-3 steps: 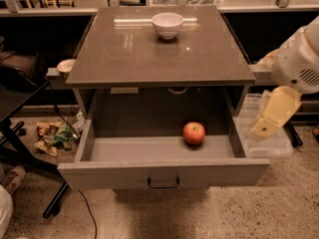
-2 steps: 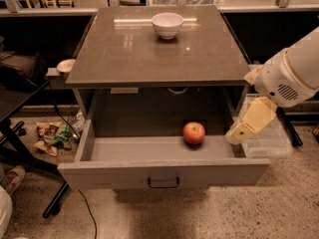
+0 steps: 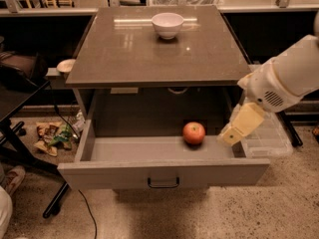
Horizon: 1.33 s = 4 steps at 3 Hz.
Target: Pick apple from top drawer and place on counter
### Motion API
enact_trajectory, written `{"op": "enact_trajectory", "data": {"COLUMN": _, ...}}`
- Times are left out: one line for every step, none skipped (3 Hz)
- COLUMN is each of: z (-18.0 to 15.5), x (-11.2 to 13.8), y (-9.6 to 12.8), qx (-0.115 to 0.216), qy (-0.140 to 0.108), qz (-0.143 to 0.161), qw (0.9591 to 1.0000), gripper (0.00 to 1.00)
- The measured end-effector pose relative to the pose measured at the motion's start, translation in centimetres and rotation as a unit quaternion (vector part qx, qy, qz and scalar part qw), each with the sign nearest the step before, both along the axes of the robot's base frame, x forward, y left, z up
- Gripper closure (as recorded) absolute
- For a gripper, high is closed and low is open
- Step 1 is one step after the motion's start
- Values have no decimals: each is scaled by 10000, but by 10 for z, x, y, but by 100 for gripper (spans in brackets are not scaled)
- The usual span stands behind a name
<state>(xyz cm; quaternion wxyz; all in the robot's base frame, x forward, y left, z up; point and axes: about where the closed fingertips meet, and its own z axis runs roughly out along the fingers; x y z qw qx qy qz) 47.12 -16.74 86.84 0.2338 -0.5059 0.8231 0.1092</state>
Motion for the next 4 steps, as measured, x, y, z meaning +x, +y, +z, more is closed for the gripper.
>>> {"op": "enact_trajectory", "data": {"z": -49, "x": 20, "y": 14, "qx": 88, "qy": 14, "qz": -114, "qw": 9999, "gripper": 0}}
{"op": "enact_trajectory", "data": {"z": -94, "x": 44, "y": 30, "qx": 262, "qy": -68, "qz": -245, "qw": 9993, "gripper": 0}}
{"op": "enact_trajectory", "data": {"z": -129, "x": 72, "y": 36, "qx": 449, "qy": -169, "qz": -471, "qw": 9977, "gripper": 0}}
{"op": "enact_trajectory", "data": {"z": -158, "x": 95, "y": 38, "qx": 652, "qy": -221, "qz": -669, "qw": 9954, "gripper": 0}}
